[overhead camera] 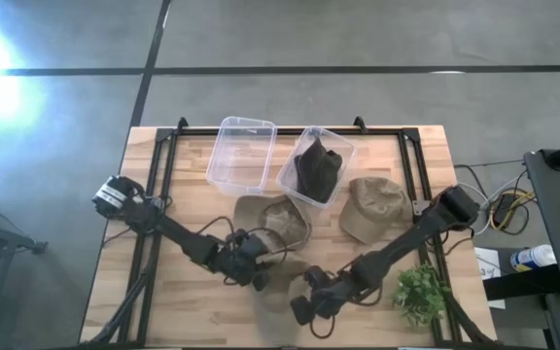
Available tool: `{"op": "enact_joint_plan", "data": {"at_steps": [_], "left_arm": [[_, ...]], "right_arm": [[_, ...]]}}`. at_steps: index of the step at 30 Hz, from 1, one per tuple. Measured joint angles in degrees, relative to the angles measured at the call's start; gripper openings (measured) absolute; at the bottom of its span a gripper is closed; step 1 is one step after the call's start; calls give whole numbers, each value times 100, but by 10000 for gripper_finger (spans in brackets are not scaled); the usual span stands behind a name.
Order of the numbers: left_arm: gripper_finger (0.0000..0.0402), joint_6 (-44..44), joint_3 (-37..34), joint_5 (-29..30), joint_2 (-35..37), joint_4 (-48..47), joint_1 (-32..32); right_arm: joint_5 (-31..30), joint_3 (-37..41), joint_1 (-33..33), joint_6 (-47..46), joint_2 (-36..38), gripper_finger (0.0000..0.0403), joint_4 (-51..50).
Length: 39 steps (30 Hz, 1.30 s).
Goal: Pick & Place hat
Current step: Put the bottom brown cap into the left transparent bin
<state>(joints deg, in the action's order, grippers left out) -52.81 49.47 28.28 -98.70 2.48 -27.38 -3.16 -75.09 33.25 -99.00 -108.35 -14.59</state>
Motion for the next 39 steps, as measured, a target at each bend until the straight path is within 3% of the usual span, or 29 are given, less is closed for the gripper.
{"op": "enact_joint_plan", "data": {"at_steps": [7,15,24,32,36,39], "left_arm": [[209,318,-2,-398,1,-463,-48],[209,-264,-7,-812,2,-953,-459],[209,-1643,-7,-514,7,-809,-1313],[209,-1716,-7,248,7,-54,-1366],[209,-1645,0,278,7,-62,-1316],[209,-1615,0,278,7,-66,-1311]], "right_arm": [[210,-193,-128,44,-897,235,1570],[154,-476,-292,39,-1449,235,1569],[-942,-429,-686,327,-813,235,-633],[-1612,-417,-1124,928,-42,235,-1504],[-1533,-404,-928,760,392,235,-1680],[-1057,-407,-602,326,589,235,-1653]]}}
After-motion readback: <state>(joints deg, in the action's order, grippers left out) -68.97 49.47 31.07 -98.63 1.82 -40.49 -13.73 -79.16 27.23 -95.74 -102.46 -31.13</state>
